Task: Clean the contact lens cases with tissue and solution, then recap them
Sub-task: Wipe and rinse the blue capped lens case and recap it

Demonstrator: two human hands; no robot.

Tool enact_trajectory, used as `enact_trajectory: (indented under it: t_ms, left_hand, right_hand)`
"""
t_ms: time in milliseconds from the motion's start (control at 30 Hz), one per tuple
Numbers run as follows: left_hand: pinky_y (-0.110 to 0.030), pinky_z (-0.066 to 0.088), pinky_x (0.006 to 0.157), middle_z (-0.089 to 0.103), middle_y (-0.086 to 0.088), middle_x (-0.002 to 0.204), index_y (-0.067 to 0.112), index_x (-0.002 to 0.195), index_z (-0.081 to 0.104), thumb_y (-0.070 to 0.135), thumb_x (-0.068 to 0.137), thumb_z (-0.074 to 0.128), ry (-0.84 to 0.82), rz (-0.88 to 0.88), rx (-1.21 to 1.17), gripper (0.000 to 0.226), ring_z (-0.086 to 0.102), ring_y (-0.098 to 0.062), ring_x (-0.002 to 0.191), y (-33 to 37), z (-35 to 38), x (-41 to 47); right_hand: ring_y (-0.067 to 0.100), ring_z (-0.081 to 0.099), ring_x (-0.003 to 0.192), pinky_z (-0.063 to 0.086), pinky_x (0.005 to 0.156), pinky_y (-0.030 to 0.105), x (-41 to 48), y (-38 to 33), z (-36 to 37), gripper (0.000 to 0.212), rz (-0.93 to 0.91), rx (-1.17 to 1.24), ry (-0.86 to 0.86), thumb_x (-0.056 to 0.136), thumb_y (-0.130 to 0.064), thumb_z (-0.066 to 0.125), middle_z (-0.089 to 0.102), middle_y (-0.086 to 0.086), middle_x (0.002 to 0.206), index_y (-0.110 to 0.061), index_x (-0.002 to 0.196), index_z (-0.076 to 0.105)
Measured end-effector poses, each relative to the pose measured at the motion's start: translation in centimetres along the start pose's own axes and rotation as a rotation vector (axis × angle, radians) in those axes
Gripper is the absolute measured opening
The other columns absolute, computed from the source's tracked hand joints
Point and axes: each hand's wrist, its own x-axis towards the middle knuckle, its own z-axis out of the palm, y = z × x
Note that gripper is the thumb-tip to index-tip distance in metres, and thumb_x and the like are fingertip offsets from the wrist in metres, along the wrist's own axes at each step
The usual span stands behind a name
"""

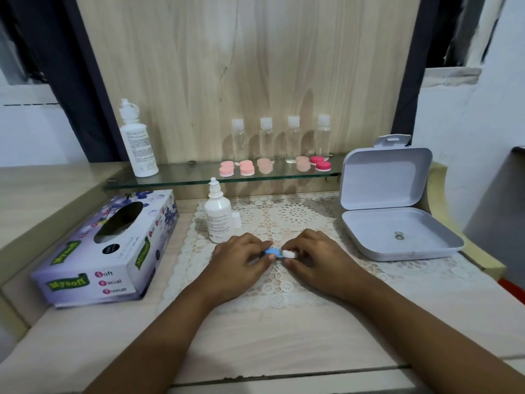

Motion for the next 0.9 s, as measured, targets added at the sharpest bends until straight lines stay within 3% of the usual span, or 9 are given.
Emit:
enact_trajectory:
  t_ms: [333, 433, 567, 767, 900]
  left_hand:
    - [-0.036, 0.038, 0.097, 0.053, 0.019, 0.102, 0.030, 0.118, 0.063, 0.056, 0.078, 0.048, 0.002, -0.006, -0.038, 0.050, 0.048, -0.006, 0.103, 0.0, -0.1, -0.2]
    - [-0.035, 0.040, 0.095, 0.057, 0.015, 0.103, 0.028, 0.113, 0.066, 0.044, 0.087, 0.059, 0.021, 0.019, -0.035, 0.031, 0.049, -0.006, 0.101, -0.1, 0.0, -0.1]
    - [-0.027, 0.044, 0.088, 0.060, 0.015, 0.099, 0.026, 0.107, 0.068, 0.038, 0.085, 0.063, 0.053, 0.041, -0.047, 0.026, 0.053, -0.002, 0.095, -0.2, 0.0, -0.2]
    - [-0.013, 0.043, 0.074, 0.061, 0.015, 0.090, 0.024, 0.094, 0.069, 0.038, 0.080, 0.069, 0.115, 0.028, -0.068, 0.020, 0.056, 0.000, 0.085, 0.0, 0.1, -0.1]
    - [-0.010, 0.038, 0.066, 0.056, 0.014, 0.083, 0.024, 0.083, 0.058, 0.043, 0.076, 0.071, 0.147, 0.016, -0.035, 0.024, 0.053, 0.001, 0.079, 0.0, 0.3, -0.1]
  right_hand:
    - [0.004, 0.047, 0.084, 0.035, 0.076, 0.014, 0.1, 0.4, 0.1, 0.033, -0.039, 0.052, 0.033, 0.087, -0.029, 0.061, 0.053, -0.005, 0.094, -0.016, 0.117, 0.062]
    - [0.006, 0.047, 0.083, 0.035, 0.075, 0.013, 0.1, 0.5, 0.3, 0.026, -0.058, 0.064, 0.029, 0.087, -0.025, 0.061, 0.055, 0.000, 0.096, -0.014, 0.111, 0.064]
    - [0.006, 0.044, 0.082, 0.031, 0.072, 0.004, 0.3, 0.5, 0.7, 0.021, -0.075, 0.063, 0.035, 0.088, -0.022, 0.060, 0.047, -0.005, 0.091, -0.013, 0.107, 0.063]
    - [0.009, 0.048, 0.089, 0.033, 0.076, 0.008, 0.2, 0.5, 0.9, 0.021, -0.085, 0.084, 0.037, 0.090, -0.022, 0.056, 0.046, -0.004, 0.096, -0.013, 0.108, 0.061]
    - [0.010, 0.048, 0.090, 0.032, 0.075, 0.004, 0.2, 0.4, 1.0, 0.021, -0.101, 0.085, 0.045, 0.091, -0.021, 0.055, 0.048, -0.001, 0.098, -0.012, 0.109, 0.060]
